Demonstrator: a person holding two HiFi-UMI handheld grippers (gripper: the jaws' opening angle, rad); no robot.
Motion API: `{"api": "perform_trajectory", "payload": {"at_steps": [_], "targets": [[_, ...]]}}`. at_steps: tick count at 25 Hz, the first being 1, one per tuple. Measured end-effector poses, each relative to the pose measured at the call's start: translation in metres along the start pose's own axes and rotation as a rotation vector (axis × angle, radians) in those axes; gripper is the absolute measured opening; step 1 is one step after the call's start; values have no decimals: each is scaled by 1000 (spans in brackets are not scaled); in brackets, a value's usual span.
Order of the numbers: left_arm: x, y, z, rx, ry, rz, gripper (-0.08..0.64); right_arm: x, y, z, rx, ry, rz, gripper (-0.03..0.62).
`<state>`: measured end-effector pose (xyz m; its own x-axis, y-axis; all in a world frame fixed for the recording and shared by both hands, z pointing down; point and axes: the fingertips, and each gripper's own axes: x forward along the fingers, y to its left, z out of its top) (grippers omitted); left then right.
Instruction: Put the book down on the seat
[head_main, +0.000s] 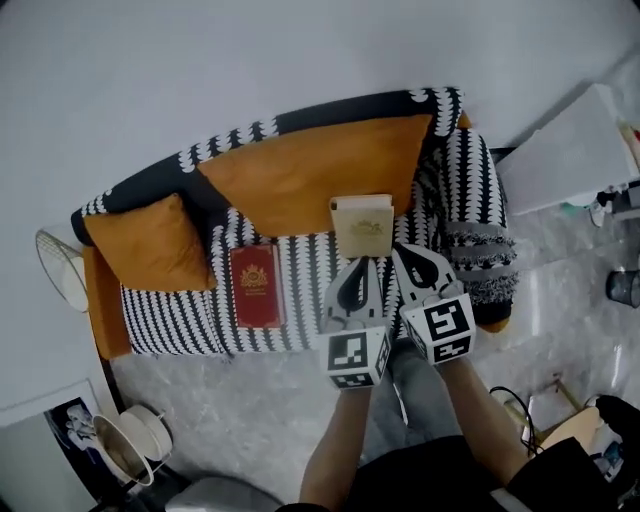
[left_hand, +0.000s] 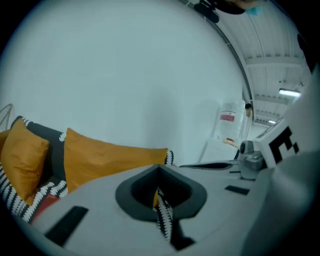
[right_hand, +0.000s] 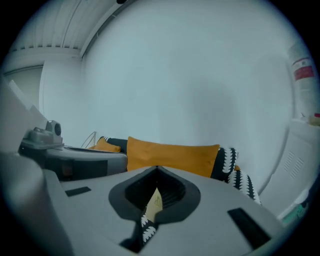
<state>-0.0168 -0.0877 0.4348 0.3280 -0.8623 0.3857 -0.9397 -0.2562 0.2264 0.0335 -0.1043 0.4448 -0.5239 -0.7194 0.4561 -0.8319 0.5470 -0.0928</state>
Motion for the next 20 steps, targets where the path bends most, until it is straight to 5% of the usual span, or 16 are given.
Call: {"api": "perform_trajectory", "payload": {"at_steps": [6, 13, 20], "targets": [[-26, -5, 71, 37, -90, 42, 14, -35, -9, 57, 26, -90, -38, 11], [-60, -5, 165, 95, -267, 156, 14, -72, -12, 156, -158, -246, -124, 11], [-81, -26, 237, 130, -390, 128, 14, -98, -15, 223, -151, -353, -133, 11]]}}
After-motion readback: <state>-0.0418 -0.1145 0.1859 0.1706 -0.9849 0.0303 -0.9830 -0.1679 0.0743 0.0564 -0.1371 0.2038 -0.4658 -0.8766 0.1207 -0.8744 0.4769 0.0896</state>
